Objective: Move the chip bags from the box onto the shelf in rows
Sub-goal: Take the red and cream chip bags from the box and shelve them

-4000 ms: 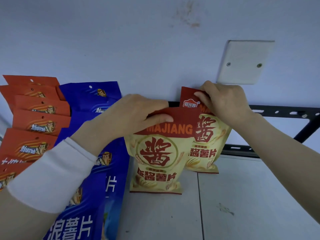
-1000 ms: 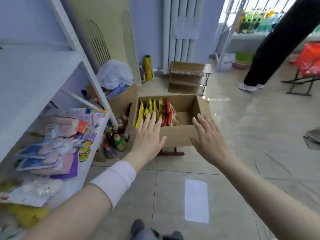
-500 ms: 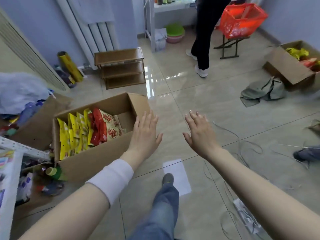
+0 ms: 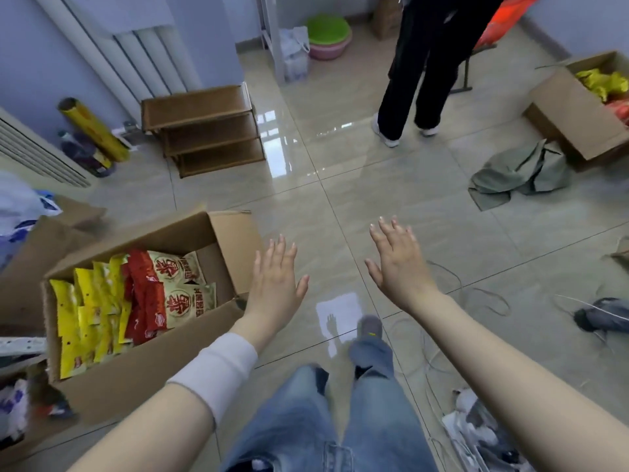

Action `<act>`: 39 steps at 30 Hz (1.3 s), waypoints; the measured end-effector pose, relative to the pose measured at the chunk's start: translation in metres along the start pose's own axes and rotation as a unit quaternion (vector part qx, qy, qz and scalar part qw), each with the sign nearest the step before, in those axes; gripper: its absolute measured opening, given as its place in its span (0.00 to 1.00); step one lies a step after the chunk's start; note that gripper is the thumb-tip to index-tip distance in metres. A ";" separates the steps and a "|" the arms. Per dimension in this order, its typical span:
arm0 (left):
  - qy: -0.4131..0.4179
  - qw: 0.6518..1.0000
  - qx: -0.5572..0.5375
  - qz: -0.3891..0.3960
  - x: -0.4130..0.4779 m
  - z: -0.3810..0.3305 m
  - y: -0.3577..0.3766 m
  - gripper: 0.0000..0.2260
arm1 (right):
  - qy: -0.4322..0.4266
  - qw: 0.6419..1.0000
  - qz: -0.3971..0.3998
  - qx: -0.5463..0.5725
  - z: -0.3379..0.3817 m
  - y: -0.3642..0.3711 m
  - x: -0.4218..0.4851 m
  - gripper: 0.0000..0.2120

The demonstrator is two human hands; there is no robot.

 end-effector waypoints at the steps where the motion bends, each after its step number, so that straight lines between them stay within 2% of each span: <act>1: -0.012 1.000 -0.002 0.006 0.010 0.000 0.004 0.27 | -0.010 1.000 0.005 0.002 -0.008 0.003 0.014 0.29; 10: -0.205 0.978 -0.026 0.028 0.105 0.002 0.011 0.27 | -0.116 0.990 0.066 0.047 -0.075 0.018 0.146 0.30; 16: -0.300 0.952 -0.064 -0.019 0.148 0.022 -0.012 0.27 | -0.190 0.974 0.108 0.051 -0.066 0.032 0.240 0.29; 21: -0.384 0.919 -0.076 -0.045 0.154 0.076 -0.026 0.28 | -0.291 0.946 0.137 0.046 0.011 0.060 0.296 0.28; 26: -0.471 0.872 -0.104 -0.083 0.139 0.147 -0.030 0.27 | -0.414 0.899 0.144 0.015 0.112 0.080 0.329 0.28; 35: -0.628 0.757 -0.157 -0.087 0.084 0.246 -0.009 0.27 | -0.577 0.794 0.192 -0.011 0.257 0.119 0.367 0.28; 39: -0.682 0.702 -0.179 -0.098 0.067 0.275 0.009 0.26 | -0.644 0.724 0.241 -0.041 0.314 0.166 0.366 0.27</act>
Point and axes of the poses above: each hand's wrist, its own x-axis towards the middle knuckle, its own y-axis out of the palm, z = x × y, the point moved 9 cm from there along x, towards the middle knuckle, and after that the axes turned 3 degrees about -y, right-handed, at the moved point
